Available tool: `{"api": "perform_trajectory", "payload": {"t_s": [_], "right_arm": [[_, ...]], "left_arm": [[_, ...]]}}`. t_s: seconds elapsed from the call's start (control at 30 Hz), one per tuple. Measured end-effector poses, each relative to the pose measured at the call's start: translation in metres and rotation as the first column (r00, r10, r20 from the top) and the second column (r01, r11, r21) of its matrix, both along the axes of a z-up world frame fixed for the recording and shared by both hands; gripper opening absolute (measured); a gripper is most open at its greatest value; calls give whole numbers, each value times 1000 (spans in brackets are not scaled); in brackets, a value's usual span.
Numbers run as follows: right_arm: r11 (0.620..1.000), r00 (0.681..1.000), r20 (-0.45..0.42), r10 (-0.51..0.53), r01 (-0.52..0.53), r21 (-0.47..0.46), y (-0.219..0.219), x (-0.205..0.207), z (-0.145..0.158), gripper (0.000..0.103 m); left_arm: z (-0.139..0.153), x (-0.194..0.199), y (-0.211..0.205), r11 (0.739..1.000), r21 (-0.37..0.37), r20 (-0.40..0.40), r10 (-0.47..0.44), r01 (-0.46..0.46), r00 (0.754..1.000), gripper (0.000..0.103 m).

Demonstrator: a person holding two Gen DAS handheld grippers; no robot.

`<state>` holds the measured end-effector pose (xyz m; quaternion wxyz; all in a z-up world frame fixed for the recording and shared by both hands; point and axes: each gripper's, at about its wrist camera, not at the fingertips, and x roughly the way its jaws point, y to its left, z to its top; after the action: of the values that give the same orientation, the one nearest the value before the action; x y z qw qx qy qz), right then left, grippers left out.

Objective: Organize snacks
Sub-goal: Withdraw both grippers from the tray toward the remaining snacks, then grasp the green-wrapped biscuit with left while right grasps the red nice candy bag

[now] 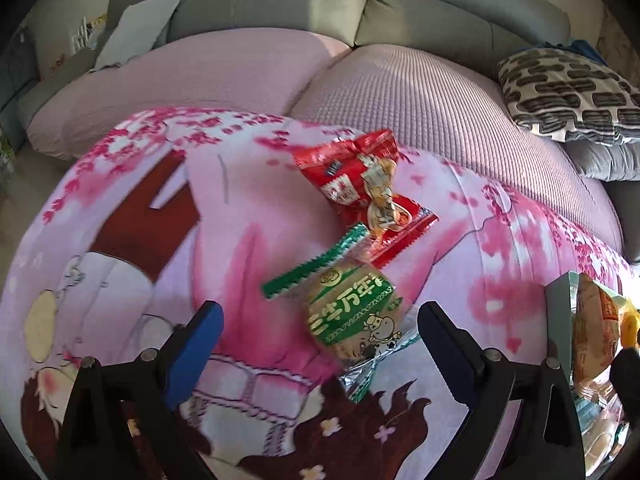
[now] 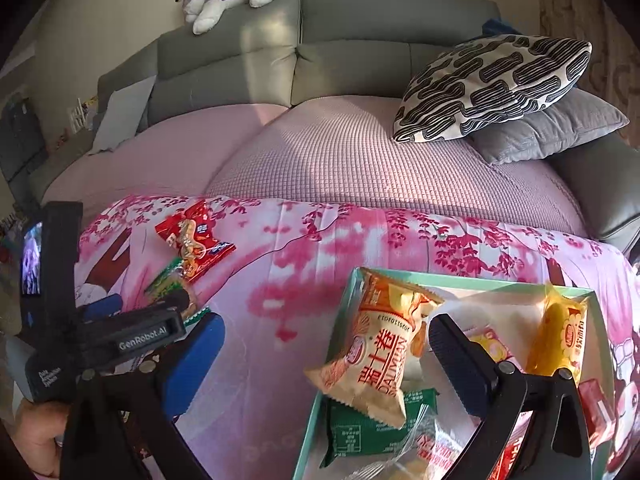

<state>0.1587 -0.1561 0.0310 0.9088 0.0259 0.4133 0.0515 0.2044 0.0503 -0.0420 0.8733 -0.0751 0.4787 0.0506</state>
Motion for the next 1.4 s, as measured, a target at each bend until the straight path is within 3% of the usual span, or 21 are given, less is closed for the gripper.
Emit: {"api": "perform_trajectory", "payload": {"t_s": [0.13, 0.5, 0.8, 1.13, 1.3, 1.4], "right_arm": [[1000, 1000, -7, 2, -2, -9, 1, 4, -4, 103], [996, 996, 13, 83, -82, -28, 30, 13, -8, 103], [977, 980, 19, 196, -197, 79, 75, 45, -13, 103], [972, 971, -66, 231, -227, 55, 116, 89, -45, 102], [965, 961, -88, 261, -261, 10, 135, 103, -57, 92], [962, 957, -97, 272, -273, -2, 144, 110, -62, 88]], "left_arm": [[-11, 6, -3, 1000, 17, -25, 12, -12, 1000, 98], [-14, 1, 22, 997, 62, 8, 37, -38, 999, 98], [-12, -3, 45, 997, 65, 37, 47, -50, 998, 97], [-11, -11, 61, 995, 69, 62, 66, -70, 996, 67], [-9, -17, 73, 993, 46, 77, 106, -110, 991, 46], [-9, -19, 77, 993, 29, 82, 111, -114, 990, 42]]}}
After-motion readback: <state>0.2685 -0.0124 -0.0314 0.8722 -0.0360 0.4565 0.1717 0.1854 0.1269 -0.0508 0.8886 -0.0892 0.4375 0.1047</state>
